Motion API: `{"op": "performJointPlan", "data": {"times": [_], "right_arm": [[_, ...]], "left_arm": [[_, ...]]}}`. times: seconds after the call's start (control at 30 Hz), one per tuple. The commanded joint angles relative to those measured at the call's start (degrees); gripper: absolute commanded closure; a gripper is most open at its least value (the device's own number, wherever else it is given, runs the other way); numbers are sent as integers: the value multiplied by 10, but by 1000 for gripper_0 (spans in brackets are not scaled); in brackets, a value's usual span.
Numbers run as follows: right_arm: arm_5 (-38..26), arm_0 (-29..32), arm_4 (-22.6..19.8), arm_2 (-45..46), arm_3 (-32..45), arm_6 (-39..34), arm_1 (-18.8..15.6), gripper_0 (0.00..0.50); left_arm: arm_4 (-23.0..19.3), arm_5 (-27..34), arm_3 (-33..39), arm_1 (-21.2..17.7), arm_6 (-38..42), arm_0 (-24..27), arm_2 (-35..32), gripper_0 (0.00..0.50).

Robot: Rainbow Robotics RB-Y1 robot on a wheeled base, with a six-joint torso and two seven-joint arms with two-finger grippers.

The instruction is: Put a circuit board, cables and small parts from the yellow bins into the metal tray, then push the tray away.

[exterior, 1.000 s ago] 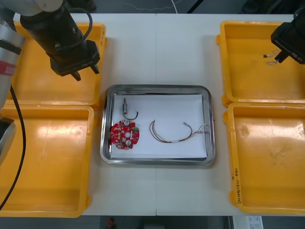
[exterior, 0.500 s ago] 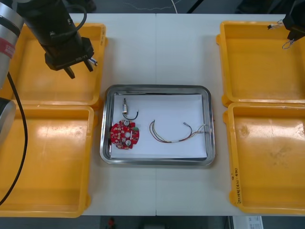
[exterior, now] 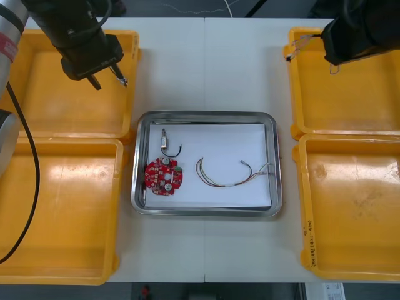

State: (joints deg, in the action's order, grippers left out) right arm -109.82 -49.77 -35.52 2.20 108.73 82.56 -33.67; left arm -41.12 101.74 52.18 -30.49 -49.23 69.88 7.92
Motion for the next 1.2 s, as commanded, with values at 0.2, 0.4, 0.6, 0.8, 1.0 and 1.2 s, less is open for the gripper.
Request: {"op": "performJointPlan", "data": {"times": [0.2, 0.4, 0.6, 0.8, 1.0, 1.2], "right_arm": [[-2, 6, -89, -85, 94, 56, -18, 500], [-2, 16, -92, -150, 114, 91, 2, 500], [-2, 38, -49, -203, 114, 175, 24, 500], [37, 68, 6, -254, 115, 242, 34, 500], [103, 90, 54, -291, 98, 268, 55, 500], [148, 105, 73, -310, 70, 280, 70, 500]], "left_arm": [[32, -44, -10, -20, -40, 37, -13, 0], [23, -100, -85, -19, -53, 62, -13, 0], [20, -142, -118, -16, -59, 68, -13, 0], [20, -186, -172, -7, -68, 90, -13, 0], [23, -230, -197, 1, -75, 94, -13, 0], [32, -265, -211, 12, -80, 94, -13, 0]]}}
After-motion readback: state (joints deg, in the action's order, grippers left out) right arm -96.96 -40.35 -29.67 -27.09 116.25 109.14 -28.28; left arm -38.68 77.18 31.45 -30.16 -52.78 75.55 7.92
